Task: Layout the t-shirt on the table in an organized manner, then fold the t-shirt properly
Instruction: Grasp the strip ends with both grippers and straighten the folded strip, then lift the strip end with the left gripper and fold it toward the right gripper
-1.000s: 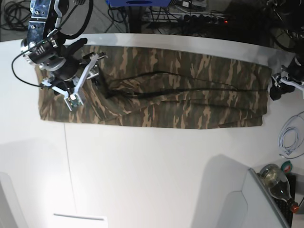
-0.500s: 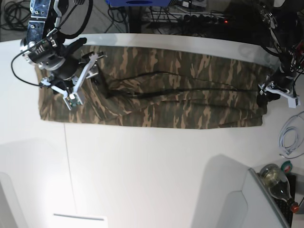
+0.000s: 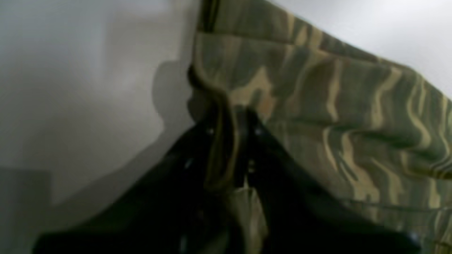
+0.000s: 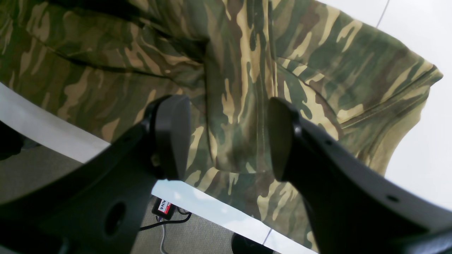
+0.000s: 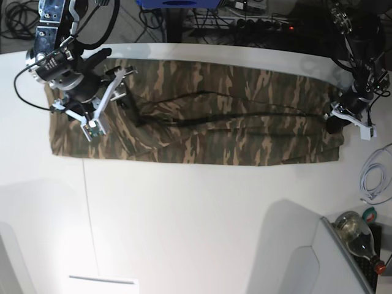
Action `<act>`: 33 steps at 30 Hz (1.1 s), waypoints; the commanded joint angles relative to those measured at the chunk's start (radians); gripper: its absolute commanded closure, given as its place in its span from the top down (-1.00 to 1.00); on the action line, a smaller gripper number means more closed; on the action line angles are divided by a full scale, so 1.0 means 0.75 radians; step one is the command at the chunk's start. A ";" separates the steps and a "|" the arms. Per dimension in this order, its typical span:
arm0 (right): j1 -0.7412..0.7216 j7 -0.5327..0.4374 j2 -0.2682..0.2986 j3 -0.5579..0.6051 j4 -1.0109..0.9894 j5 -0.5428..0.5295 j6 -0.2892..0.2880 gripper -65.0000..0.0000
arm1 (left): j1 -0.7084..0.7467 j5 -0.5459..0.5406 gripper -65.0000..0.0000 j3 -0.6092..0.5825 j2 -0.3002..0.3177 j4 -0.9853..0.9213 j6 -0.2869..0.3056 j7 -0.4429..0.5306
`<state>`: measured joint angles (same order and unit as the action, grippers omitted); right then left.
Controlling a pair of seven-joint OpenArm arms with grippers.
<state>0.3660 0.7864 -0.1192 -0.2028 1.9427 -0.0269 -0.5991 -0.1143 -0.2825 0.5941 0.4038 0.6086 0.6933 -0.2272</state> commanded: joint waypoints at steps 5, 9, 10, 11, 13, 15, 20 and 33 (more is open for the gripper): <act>-0.004 -0.025 0.000 -0.003 0.023 -0.020 -0.002 0.01 | 0.004 0.028 -1.00 0.001 0.027 0.210 0.006 -0.050; -0.004 -0.025 0.000 -0.003 0.023 -0.020 -0.002 0.01 | 0.135 0.030 -1.00 0.001 0.013 0.581 0.006 -0.193; -0.004 -0.025 0.000 -0.003 0.023 -0.020 -0.002 0.01 | 0.180 0.032 -1.00 0.001 -0.003 0.681 0.006 -0.222; -0.004 -0.025 0.000 -0.003 0.023 -0.020 -0.002 0.01 | 0.223 0.034 -1.00 -0.004 -0.026 0.802 0.006 -0.257; -0.006 -0.025 0.000 -0.003 0.023 -0.020 -0.002 0.01 | 0.313 0.036 -1.00 -0.010 -0.077 1.023 -0.070 -0.341; -0.010 -0.025 0.000 -0.003 0.023 -0.020 -0.002 0.01 | 0.370 0.036 -1.00 -0.012 -0.140 1.201 -0.126 -0.439; -0.019 -0.025 0.002 -0.003 0.023 -0.020 -0.002 0.01 | 0.425 0.038 -1.00 -0.147 -0.298 1.501 -0.148 -0.678; -0.027 -0.025 0.041 -0.031 0.023 -0.020 -0.002 0.01 | 0.421 0.267 -1.00 -0.580 -0.568 1.548 -0.320 -0.758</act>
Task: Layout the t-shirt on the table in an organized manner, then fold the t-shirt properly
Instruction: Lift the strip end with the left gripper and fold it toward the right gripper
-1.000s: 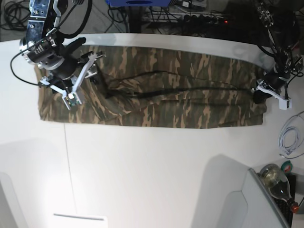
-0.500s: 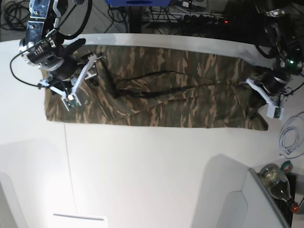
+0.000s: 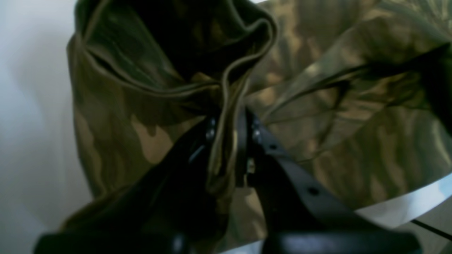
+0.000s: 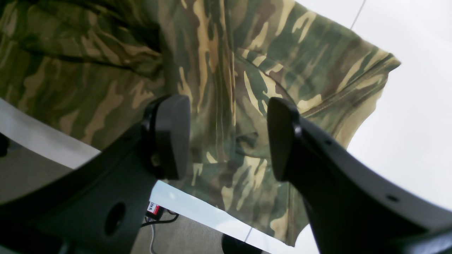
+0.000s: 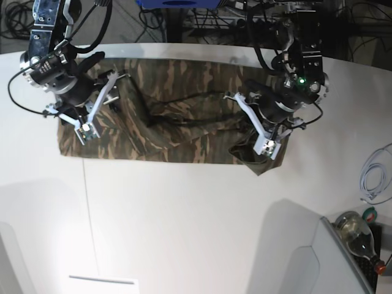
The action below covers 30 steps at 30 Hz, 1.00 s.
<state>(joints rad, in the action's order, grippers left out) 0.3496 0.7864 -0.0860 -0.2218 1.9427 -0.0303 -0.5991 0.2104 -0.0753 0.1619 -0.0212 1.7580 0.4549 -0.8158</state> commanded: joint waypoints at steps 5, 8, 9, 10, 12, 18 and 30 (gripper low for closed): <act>-0.027 -0.025 -0.009 -0.069 0.023 -0.016 -0.002 0.01 | -0.040 -0.011 -1.00 -0.115 -0.010 -0.066 -0.033 0.029; -0.031 -0.025 -0.003 -0.088 0.023 -0.016 -0.002 0.01 | -0.052 -0.021 -1.00 -0.143 -0.010 -0.129 -0.065 0.031; -0.031 -0.025 -0.003 -0.088 0.023 -0.016 -0.002 0.01 | -0.069 -0.021 -1.00 -0.154 -0.010 -0.144 -0.074 0.031; -0.031 -0.025 -0.003 -0.088 0.023 -0.016 -0.002 0.01 | -0.079 -0.021 -1.00 -0.160 -0.010 -0.164 -0.076 0.031; -0.031 -0.025 -0.003 -0.086 0.023 -0.016 -0.002 0.01 | -0.093 -0.021 -1.00 -0.168 -0.010 -0.199 -0.076 0.031; -0.033 -0.025 -0.007 -0.086 0.023 -0.016 -0.002 0.01 | -0.153 -0.019 -1.00 -0.176 -0.065 -0.256 -0.076 0.031; -0.044 -0.025 -0.003 -0.086 0.023 -0.016 -0.002 0.01 | -0.177 -0.011 -1.00 -0.272 -0.104 -0.309 -0.123 0.031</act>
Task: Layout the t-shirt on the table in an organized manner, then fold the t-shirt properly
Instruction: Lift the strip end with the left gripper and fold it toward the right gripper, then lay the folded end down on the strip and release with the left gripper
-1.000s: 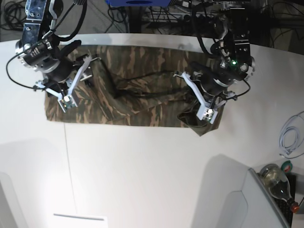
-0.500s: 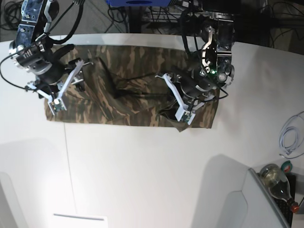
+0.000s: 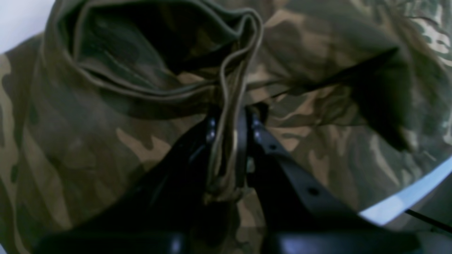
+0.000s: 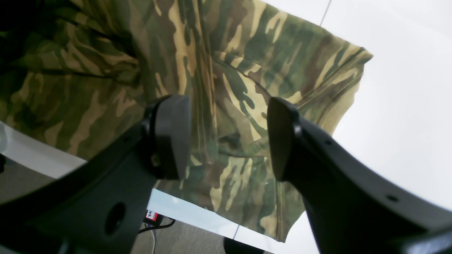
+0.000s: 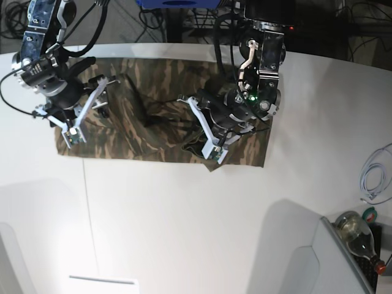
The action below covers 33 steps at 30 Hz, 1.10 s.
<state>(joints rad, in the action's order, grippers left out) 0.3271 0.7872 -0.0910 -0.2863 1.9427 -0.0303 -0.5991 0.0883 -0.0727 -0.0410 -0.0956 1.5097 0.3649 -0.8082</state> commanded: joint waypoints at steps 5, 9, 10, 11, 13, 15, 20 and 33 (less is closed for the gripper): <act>-0.018 -0.026 0.004 0.000 0.023 -0.016 -0.002 0.01 | -0.014 -0.013 -1.00 -0.002 -0.011 0.022 -0.003 0.021; -0.018 -0.026 0.004 0.000 0.023 -0.016 -0.002 0.01 | -0.012 -0.013 -1.00 -0.004 -0.011 0.022 -0.003 0.021; -0.018 -0.026 0.004 0.000 0.023 -0.016 -0.002 0.01 | -0.012 -0.013 -1.00 -0.004 -0.011 0.022 -0.003 0.021; -0.020 -0.026 0.004 0.000 0.023 -0.016 -0.002 0.01 | -0.010 -0.013 -1.00 -0.004 -0.011 0.024 -0.003 0.021; -0.020 -0.026 0.004 0.000 0.023 -0.016 -0.002 0.01 | -0.008 -0.013 -1.00 -0.004 -0.011 0.024 -0.003 0.019; -0.020 -0.026 0.004 0.000 0.023 -0.016 -0.002 0.01 | -0.008 -0.013 -1.00 -0.004 -0.009 0.024 -0.003 0.019; -0.020 -0.026 0.002 0.000 0.023 -0.016 -0.002 0.01 | -0.004 -0.013 -1.00 -0.006 -0.009 0.030 -0.003 0.013; -0.020 -0.026 -0.002 0.004 0.023 -0.016 -0.002 0.01 | 0.041 -0.013 -1.00 -0.006 -0.005 0.099 -0.052 0.013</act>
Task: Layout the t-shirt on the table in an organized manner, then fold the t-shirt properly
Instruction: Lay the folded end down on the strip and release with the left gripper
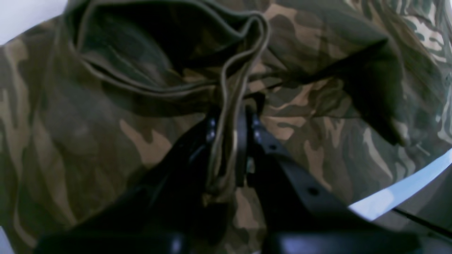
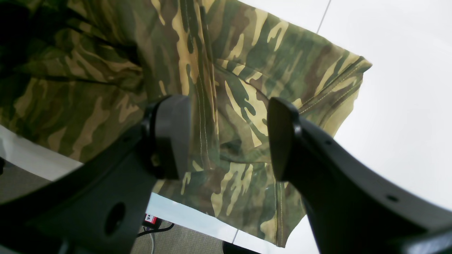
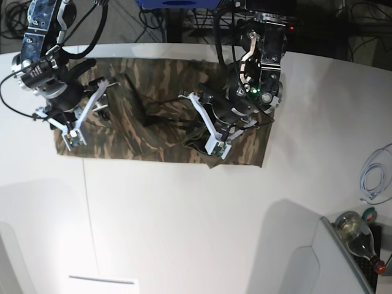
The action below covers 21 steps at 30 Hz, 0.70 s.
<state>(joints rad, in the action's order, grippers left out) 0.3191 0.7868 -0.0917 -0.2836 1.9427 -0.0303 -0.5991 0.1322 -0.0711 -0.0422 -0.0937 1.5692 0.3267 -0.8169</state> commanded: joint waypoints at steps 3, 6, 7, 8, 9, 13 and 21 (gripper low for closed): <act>-0.009 -0.025 -0.003 0.001 0.023 -0.016 -0.002 0.01 | -0.022 -0.015 -1.00 -0.002 -0.007 0.006 -0.001 0.026; -0.009 -0.025 -0.003 0.001 0.023 -0.016 -0.002 0.01 | -0.022 -0.015 -1.00 -0.002 -0.007 0.000 -0.001 0.026; -0.009 -0.025 -0.003 0.001 0.023 -0.016 -0.002 0.01 | -0.022 -0.015 -1.00 -0.002 -0.007 0.000 -0.001 0.026; -0.009 -0.025 -0.003 0.001 0.023 -0.016 -0.002 0.01 | -0.022 -0.015 -1.00 -0.004 -0.007 0.000 -0.001 0.026; -0.009 -0.025 -0.003 0.001 0.023 -0.016 -0.002 0.01 | -0.022 -0.015 -1.00 -0.004 -0.007 0.000 0.001 0.024; -0.009 -0.025 -0.003 0.003 0.023 -0.016 -0.002 0.01 | -0.022 -0.015 -1.00 -0.004 -0.007 0.000 0.007 0.020; -0.009 -0.025 -0.006 0.003 0.023 -0.016 -0.002 0.01 | -0.024 -0.015 -1.00 -0.004 -0.007 0.000 0.009 0.020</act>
<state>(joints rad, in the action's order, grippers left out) 0.3191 0.7868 -0.0948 -0.2836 1.9427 -0.0303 -0.5991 0.1253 -0.0715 -0.0422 -0.0940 1.5536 0.3252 -0.8165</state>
